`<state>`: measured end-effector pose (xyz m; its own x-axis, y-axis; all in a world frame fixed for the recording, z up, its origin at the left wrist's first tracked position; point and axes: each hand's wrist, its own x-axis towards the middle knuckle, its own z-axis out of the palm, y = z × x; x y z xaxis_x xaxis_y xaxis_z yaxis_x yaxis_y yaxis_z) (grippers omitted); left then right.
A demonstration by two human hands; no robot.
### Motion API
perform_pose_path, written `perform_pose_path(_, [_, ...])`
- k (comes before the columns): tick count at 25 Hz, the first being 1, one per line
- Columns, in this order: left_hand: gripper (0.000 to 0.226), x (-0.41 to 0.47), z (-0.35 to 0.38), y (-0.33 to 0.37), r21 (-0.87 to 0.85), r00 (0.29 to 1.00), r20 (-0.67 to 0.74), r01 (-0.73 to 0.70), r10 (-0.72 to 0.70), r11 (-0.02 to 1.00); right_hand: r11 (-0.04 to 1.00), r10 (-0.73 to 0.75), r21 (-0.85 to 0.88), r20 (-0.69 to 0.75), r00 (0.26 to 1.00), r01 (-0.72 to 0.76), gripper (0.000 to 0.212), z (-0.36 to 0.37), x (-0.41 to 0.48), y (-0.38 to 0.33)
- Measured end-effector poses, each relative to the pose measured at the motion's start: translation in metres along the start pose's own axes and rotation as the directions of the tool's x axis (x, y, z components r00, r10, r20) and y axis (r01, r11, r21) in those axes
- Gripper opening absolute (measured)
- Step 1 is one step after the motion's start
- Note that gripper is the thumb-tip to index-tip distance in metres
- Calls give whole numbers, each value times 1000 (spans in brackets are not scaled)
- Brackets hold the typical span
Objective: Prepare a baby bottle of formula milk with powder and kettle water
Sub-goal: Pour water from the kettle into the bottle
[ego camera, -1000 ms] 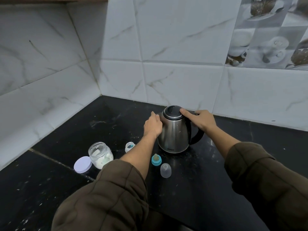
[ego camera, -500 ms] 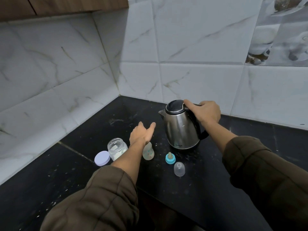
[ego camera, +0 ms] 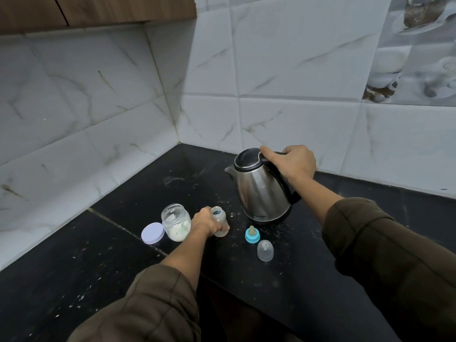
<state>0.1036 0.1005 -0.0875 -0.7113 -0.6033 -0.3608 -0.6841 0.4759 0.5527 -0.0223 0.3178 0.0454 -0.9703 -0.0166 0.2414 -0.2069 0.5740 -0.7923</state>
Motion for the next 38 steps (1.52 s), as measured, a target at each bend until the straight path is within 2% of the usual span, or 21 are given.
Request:
perform_pose_path(3, [59, -1, 10, -8, -10, 996, -73, -43, 42, 999, 1000, -18, -14, 5, 1000, 18, 65, -1, -2, 0])
perform_pose_path(9, [57, -7, -9, 20, 3, 969, -221, -114, 111, 994, 994, -73, -76, 5, 997, 73, 63, -7, 1, -9])
perform_pose_path(14, [56, -8, -21, 40, -11, 949, -271, -171, 162, 985, 977, -139, -159, 19, 990, 140, 72, -10, 8, -26])
perform_pose_path(17, [56, -7, -26, 42, 0, 937, -301, -187, 178, 982, 954, -206, -211, 52, 977, 213, 67, -12, 12, -35])
perform_pose_path(23, [53, -5, -36, 47, 8, 925, -298, -245, 237, 969, 901, -277, -313, 117, 954, 300, 63, -7, 13, -51])
perform_pose_path(29, [44, -1, -40, 43, 49, 931, -265, -246, 250, 968, 827, -335, -416, 176, 925, 379, 61, 5, 14, -65])
perform_pose_path(38, [52, 9, -44, 38, 93, 943, -222, -233, 248, 968, 727, -428, -492, 222, 876, 480, 61, 17, 13, -81])
